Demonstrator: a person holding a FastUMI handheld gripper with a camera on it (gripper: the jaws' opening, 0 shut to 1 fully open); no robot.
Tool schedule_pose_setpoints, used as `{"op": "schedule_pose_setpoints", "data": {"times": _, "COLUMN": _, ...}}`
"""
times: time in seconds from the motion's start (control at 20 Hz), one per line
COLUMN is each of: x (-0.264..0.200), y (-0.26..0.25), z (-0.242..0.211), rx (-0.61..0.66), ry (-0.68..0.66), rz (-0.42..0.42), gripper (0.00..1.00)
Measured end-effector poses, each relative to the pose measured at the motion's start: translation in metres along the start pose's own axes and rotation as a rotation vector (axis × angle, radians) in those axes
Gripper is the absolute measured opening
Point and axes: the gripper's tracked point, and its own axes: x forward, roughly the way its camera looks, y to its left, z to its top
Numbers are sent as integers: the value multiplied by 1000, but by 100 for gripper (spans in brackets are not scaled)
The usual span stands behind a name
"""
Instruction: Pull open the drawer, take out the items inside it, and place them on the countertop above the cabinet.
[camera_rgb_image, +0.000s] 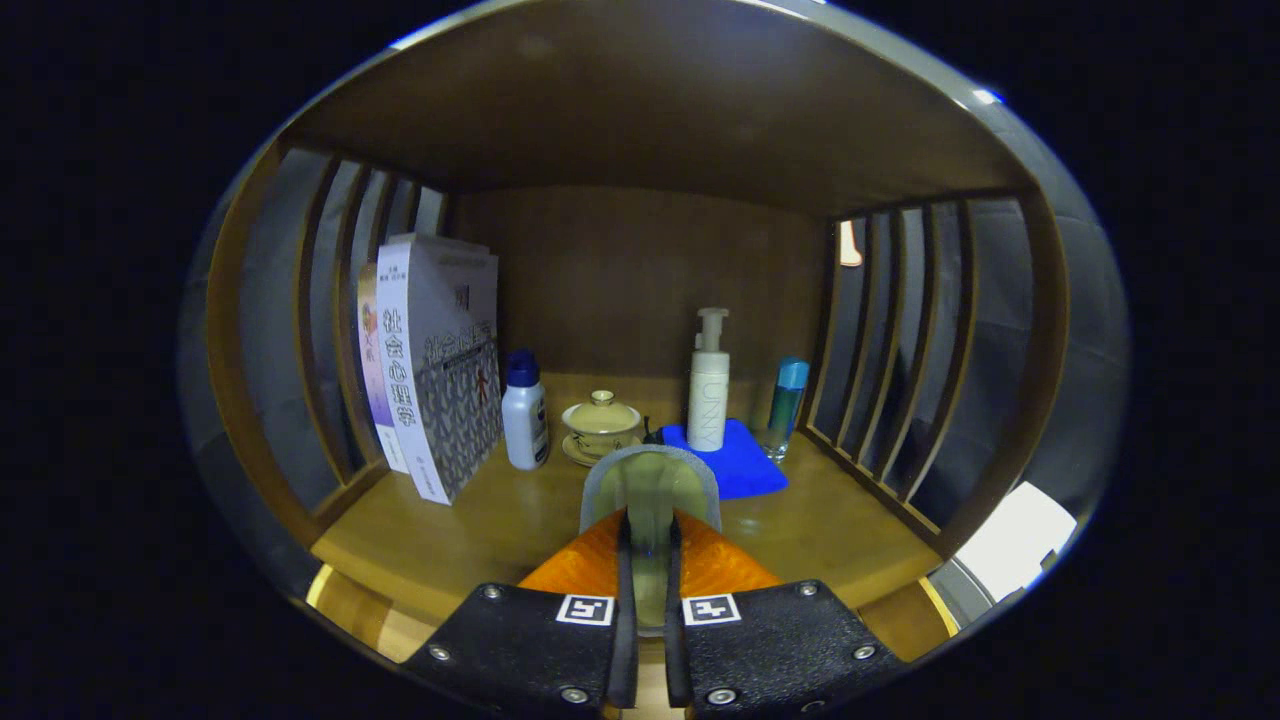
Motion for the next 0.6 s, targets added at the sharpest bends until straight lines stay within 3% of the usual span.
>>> {"op": "schedule_pose_setpoints", "data": {"times": 0.45, "x": 34, "y": -3, "z": -11, "rx": -27, "ry": 29, "rz": 23, "gripper": 23}}
{"op": "schedule_pose_setpoints", "data": {"times": 0.6, "x": 26, "y": 5, "z": -5, "rx": 2, "ry": -5, "rz": 59, "gripper": 58}}
